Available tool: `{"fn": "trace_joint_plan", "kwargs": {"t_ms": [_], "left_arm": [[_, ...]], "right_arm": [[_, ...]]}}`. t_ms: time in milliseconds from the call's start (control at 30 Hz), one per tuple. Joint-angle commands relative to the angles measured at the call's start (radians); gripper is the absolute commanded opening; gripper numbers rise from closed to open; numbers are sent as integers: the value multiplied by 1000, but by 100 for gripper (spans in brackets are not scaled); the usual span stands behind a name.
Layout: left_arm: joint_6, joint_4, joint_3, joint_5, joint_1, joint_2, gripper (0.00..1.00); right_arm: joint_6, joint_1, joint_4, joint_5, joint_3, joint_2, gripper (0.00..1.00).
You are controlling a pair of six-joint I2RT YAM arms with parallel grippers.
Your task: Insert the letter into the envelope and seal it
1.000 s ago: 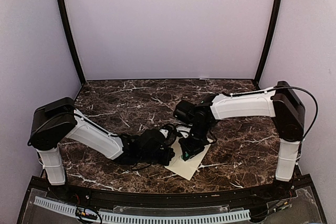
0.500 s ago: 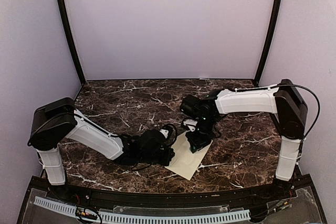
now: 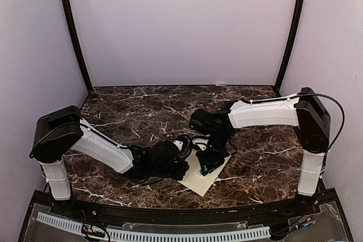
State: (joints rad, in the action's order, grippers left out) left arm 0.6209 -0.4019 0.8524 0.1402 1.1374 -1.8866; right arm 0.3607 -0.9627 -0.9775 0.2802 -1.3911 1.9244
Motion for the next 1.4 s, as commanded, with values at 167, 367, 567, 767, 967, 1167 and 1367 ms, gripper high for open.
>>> {"fn": "trace_joint_plan", "kwargs": {"t_ms": [167, 367, 567, 767, 967, 1167, 1367], "left_arm": [[-32, 27, 6, 10, 15, 32, 0], [-45, 28, 8, 14, 19, 33, 0], [-48, 26, 8, 13, 21, 32, 0], [-47, 26, 9, 16, 22, 32, 0], [-46, 27, 10, 19, 22, 32, 0], [-47, 32, 11, 19, 24, 32, 0], [-50, 33, 13, 17, 24, 32, 0]], "right_arm": [[-2, 32, -40, -82, -10, 56, 0], [-2, 94, -84, -261, -9, 64, 0], [-22, 84, -79, -246, -49, 79, 0], [-54, 16, -95, -92, -99, 81, 0], [-38, -22, -100, 1, -132, 91, 0], [-34, -9, -108, -64, -130, 111, 0], [-17, 57, -120, -271, -139, 134, 0]]}}
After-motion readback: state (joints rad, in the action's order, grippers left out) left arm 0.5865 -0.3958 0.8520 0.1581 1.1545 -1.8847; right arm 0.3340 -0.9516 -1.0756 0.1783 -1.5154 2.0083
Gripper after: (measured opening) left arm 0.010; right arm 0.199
